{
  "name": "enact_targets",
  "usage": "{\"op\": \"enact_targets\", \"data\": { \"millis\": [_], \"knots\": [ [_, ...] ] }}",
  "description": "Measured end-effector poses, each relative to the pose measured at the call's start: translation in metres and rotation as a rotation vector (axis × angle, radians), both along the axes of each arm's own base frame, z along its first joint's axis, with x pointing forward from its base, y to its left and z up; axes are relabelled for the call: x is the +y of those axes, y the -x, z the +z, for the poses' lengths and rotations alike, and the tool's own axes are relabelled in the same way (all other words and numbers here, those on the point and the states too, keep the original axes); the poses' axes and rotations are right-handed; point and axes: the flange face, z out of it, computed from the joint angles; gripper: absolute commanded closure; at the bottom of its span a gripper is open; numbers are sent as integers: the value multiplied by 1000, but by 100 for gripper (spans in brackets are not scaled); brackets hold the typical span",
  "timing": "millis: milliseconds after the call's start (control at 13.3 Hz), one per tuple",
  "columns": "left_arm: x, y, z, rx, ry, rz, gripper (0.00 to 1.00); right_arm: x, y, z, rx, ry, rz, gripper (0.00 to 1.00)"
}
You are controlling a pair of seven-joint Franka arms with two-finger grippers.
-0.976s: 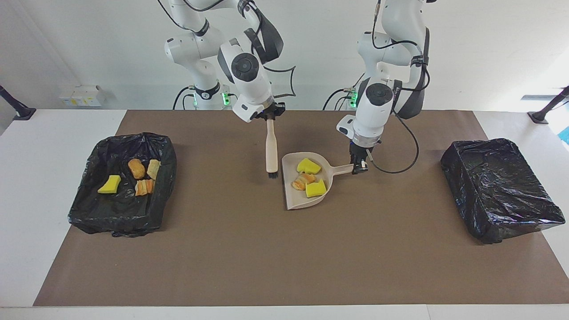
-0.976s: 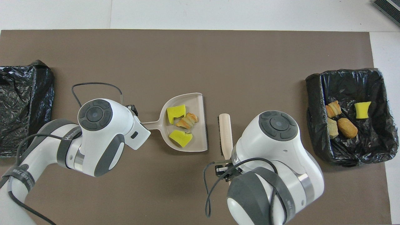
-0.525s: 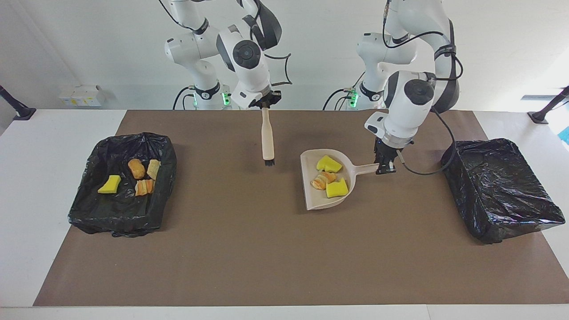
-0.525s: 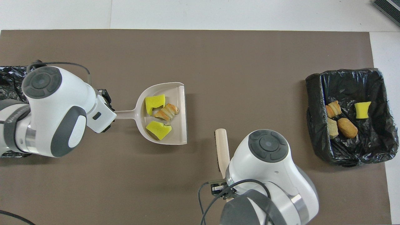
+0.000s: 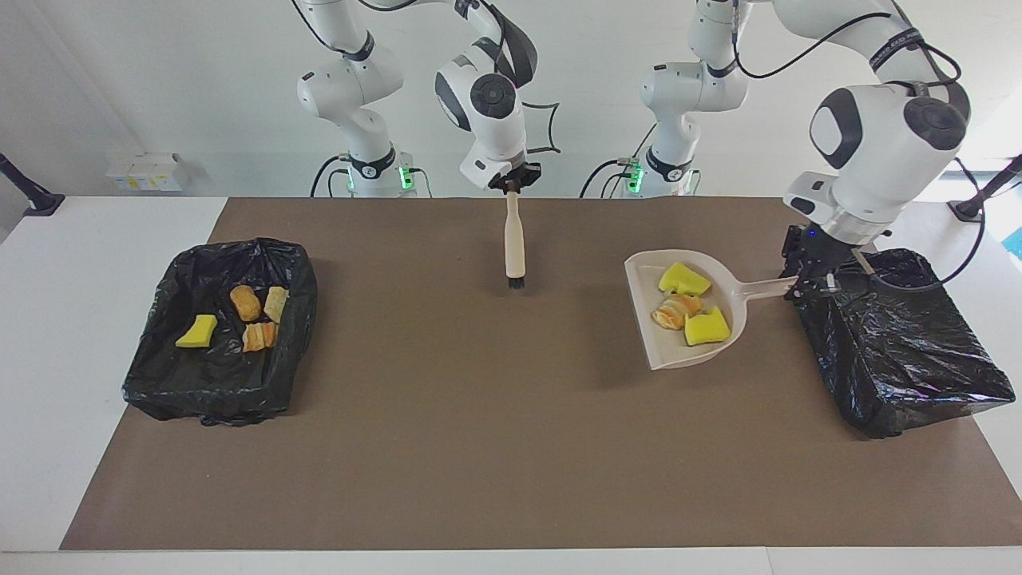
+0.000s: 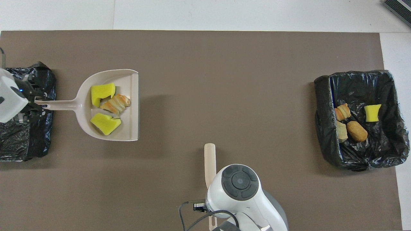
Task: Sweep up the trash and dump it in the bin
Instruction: 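Carry the loaded dustpan with the left gripper over the bin nearer it, then tip the dustpan with the left gripper while the right gripper lowers the brush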
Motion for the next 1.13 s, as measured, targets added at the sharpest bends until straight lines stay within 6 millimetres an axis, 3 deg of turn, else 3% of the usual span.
{"op": "enact_targets", "data": {
  "millis": [375, 600, 675, 826, 901, 1051, 1126],
  "knots": [
    [161, 26, 10, -36, 46, 21, 100, 28, 11, -39, 0, 3, 34, 100],
    [234, 45, 26, -73, 21, 32, 100, 29, 11, -40, -2, -1, 44, 100],
    [250, 46, 32, -78, -5, 34, 100, 29, 11, -41, -1, 0, 43, 100],
    [267, 32, 49, -64, -112, 13, 100, 29, 9, -42, -6, -2, 38, 78],
    [273, 23, 56, -62, -166, -1, 100, 28, 7, -43, -7, -3, 34, 61],
    [281, 9, 61, -46, -280, -30, 100, 27, 5, -46, -8, -3, 28, 52],
    [285, 5, 62, -47, -332, -42, 100, 27, 4, -47, -7, -2, 26, 34]
  ]
}}
